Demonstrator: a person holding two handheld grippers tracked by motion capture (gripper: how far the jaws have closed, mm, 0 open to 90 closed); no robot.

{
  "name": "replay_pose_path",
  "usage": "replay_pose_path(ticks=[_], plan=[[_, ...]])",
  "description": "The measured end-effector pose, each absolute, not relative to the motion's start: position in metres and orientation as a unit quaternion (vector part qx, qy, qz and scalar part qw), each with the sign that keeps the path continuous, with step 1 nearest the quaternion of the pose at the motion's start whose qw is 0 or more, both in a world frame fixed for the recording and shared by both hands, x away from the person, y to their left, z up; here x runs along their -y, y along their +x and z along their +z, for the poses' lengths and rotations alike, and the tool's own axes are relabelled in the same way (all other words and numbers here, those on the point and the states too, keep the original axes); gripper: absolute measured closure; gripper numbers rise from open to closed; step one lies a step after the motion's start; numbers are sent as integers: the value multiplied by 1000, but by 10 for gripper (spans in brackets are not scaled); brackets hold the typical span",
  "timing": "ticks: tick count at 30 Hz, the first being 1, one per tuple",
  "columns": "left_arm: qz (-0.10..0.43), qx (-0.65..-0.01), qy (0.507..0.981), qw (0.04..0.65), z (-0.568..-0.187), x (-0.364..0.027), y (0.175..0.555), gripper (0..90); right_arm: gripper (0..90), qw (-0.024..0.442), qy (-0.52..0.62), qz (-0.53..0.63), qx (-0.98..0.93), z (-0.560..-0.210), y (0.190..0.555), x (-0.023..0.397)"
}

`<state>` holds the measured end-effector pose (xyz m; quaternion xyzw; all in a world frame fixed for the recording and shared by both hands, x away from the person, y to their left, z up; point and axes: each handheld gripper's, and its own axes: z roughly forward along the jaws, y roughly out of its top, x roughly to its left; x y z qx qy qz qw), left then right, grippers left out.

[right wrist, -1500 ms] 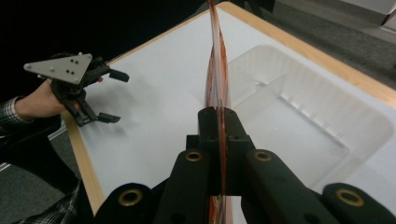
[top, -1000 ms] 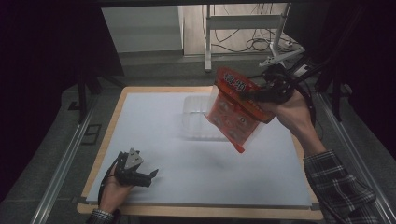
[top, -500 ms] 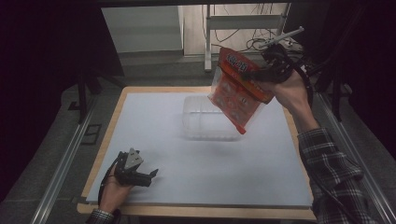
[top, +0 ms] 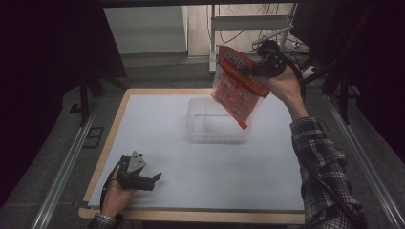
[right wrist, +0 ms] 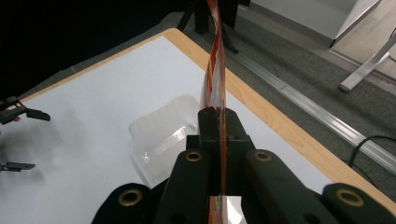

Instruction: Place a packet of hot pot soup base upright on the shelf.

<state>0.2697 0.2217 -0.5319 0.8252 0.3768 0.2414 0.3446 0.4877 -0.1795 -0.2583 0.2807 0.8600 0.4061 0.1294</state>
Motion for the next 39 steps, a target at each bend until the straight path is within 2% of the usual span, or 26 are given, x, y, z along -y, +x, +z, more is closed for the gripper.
replay_pose_path(ticks=[21, 28, 39], plan=[[239, -376, 827, 343, -533, -221, 270, 16, 897, 83, 291, 366, -880, -319, 520, 155], [239, -374, 829, 340, -533, -220, 270, 16, 895, 86, 299, 363, -879, -330, 528, 158], [238, -375, 830, 338, -534, -219, 270, 16, 888, 123, 329, 368, -861, -340, 540, 181]])
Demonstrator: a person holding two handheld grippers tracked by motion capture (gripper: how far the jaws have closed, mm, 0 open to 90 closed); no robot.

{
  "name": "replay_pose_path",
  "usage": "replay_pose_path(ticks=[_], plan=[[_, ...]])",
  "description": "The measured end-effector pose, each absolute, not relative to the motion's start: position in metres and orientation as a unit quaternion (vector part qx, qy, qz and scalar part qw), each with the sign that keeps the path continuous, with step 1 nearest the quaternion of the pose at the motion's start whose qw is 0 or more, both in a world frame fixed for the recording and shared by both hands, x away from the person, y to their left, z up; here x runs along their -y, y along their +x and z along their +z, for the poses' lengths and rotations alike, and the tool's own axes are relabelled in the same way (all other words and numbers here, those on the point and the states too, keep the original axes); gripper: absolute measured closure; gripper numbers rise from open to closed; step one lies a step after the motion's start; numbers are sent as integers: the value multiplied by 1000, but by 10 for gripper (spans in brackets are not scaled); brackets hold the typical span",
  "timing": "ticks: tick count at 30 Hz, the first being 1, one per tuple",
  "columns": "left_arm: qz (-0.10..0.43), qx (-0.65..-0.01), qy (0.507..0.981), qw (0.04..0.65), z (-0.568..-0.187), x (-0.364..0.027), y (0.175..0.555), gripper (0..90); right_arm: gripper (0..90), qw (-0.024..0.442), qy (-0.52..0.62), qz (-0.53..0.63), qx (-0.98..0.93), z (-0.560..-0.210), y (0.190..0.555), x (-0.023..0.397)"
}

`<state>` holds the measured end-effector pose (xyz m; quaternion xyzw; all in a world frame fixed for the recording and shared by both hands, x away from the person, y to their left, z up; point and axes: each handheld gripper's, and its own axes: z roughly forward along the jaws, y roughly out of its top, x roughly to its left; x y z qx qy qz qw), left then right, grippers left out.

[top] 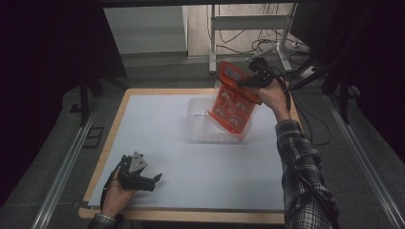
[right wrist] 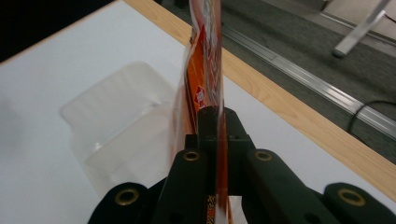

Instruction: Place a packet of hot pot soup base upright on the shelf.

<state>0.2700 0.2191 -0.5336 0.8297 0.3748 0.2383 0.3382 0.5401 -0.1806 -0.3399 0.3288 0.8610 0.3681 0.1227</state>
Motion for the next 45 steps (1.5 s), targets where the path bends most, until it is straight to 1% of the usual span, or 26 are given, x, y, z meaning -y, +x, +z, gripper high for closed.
replay_pose_path(ticks=[2, 7, 11, 12, 15, 17, 19, 21, 28, 33, 45], plan=[[238, -375, 830, 338, -534, -219, 270, 16, 886, 135, 340, 363, -857, -344, 543, 185], [239, -374, 830, 337, -534, -219, 270, 16, 867, 150, 359, 369, -844, -352, 550, 191], [239, -373, 831, 336, -534, -219, 270, 17, 837, 156, 377, 367, -836, -356, 553, 194], [239, -373, 831, 337, -534, -218, 270, 17, 821, 164, 386, 360, -833, -358, 555, 196], [238, -372, 832, 337, -534, -218, 270, 17, 785, 164, 407, 349, -828, -360, 556, 199], [239, -371, 833, 335, -535, -217, 270, 17, 747, 166, 404, 349, -829, -359, 554, 198], [239, -370, 833, 334, -535, -217, 270, 17, 693, 174, 400, 346, -831, -356, 552, 196], [239, -370, 833, 334, -535, -217, 270, 17, 621, 172, 396, 347, -833, -354, 551, 195], [240, -370, 833, 333, -535, -217, 270, 17, 441, 178, 386, 369, -827, -346, 545, 194], [241, -369, 833, 336, -534, -217, 270, 17, 355, 186, 373, 375, -828, -339, 540, 192], [242, -369, 831, 339, -533, -218, 269, 17, 223, 204, 365, 375, -827, -330, 533, 197]])
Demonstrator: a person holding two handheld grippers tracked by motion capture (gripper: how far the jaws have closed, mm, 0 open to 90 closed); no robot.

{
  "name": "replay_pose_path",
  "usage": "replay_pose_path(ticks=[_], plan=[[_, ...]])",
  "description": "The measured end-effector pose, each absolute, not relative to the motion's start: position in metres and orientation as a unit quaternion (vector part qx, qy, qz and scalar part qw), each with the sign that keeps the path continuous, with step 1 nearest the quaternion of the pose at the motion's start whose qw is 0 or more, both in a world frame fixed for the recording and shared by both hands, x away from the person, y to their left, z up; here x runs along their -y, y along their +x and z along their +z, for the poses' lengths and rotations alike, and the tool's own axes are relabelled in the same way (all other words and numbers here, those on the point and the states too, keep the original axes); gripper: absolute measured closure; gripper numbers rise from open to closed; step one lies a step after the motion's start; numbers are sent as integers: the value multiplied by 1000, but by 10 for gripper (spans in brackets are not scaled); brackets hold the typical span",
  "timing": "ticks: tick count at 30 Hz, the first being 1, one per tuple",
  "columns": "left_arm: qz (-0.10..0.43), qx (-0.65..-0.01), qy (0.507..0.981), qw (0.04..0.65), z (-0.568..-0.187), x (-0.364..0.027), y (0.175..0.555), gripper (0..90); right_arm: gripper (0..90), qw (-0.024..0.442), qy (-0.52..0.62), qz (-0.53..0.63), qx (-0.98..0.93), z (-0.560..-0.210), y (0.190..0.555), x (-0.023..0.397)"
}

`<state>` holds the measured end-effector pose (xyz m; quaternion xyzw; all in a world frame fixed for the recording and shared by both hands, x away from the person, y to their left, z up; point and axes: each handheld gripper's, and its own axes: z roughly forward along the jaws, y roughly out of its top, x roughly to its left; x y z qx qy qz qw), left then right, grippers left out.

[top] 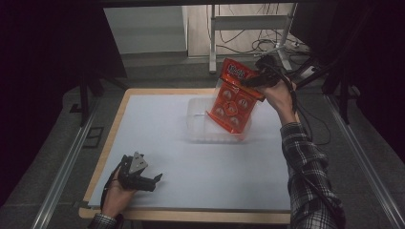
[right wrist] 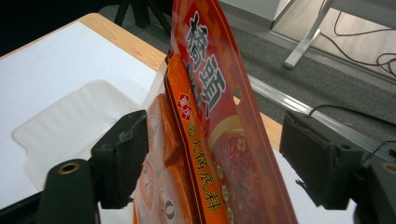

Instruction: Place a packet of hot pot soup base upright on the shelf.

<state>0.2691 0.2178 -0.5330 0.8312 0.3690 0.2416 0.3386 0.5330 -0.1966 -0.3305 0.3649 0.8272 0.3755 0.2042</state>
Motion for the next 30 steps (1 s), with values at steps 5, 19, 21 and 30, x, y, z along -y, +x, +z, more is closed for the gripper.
replay_pose_path(ticks=[5, 19, 21, 30], plan=[[242, -369, 831, 338, -533, -218, 269, 17, 186, 208, 359, 378, -828, -327, 529, 200], [242, -369, 831, 339, -533, -218, 269, 16, 121, 214, 356, 405, -815, -314, 511, 219], [242, -370, 830, 341, -532, -218, 269, 16, 112, 213, 356, 411, -812, -312, 508, 221], [238, -370, 829, 345, -532, -218, 269, 16, 99, 211, 350, 411, -815, -310, 496, 227]])
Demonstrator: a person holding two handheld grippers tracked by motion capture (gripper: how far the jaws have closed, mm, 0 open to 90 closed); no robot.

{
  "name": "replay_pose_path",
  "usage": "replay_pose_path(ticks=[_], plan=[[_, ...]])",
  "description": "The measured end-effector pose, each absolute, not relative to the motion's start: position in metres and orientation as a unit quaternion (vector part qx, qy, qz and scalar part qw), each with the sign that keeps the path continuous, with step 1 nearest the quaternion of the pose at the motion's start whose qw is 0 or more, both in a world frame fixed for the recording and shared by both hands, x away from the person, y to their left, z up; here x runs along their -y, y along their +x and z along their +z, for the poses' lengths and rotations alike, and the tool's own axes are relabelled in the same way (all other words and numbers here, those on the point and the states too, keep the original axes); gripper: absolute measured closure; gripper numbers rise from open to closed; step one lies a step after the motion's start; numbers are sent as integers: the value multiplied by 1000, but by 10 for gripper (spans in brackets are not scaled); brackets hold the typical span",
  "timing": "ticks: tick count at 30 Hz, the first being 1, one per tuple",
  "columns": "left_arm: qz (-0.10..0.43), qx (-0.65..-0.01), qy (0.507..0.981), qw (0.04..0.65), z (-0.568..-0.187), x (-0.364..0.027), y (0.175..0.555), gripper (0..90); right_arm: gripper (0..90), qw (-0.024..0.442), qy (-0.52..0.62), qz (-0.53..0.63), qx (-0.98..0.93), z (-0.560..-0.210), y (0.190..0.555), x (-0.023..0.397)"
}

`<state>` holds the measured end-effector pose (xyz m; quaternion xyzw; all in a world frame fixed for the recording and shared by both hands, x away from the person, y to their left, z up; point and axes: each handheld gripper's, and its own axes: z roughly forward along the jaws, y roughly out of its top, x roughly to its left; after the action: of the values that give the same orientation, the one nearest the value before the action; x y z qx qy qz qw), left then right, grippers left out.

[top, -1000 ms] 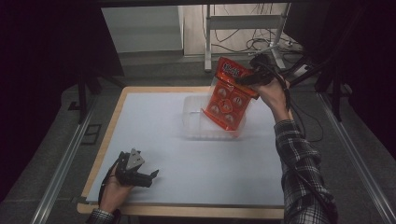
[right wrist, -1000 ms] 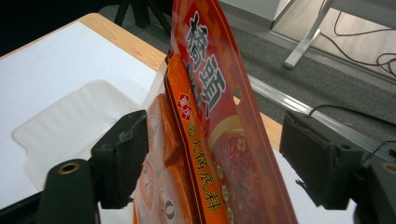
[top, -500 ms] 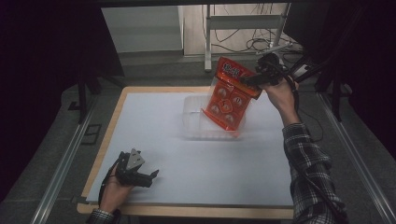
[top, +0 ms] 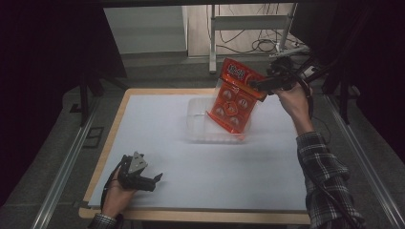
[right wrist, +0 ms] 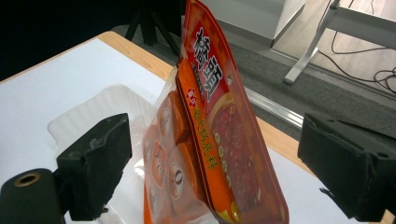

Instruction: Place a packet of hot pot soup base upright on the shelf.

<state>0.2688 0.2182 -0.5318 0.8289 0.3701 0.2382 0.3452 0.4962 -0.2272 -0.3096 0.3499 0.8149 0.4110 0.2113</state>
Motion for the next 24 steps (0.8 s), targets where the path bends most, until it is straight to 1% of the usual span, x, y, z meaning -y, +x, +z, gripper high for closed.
replay_pose_path(ticks=[7, 15, 24], plan=[[240, -370, 829, 345, -532, -218, 269, 16, 76, 213, 353, 416, -811, -308, 488, 234], [239, -369, 829, 346, -532, -218, 269, 16, 46, 204, 351, 418, -812, -310, 478, 240], [240, -370, 827, 349, -532, -218, 268, 15, 25, 184, 350, 431, -811, -312, 469, 247]])
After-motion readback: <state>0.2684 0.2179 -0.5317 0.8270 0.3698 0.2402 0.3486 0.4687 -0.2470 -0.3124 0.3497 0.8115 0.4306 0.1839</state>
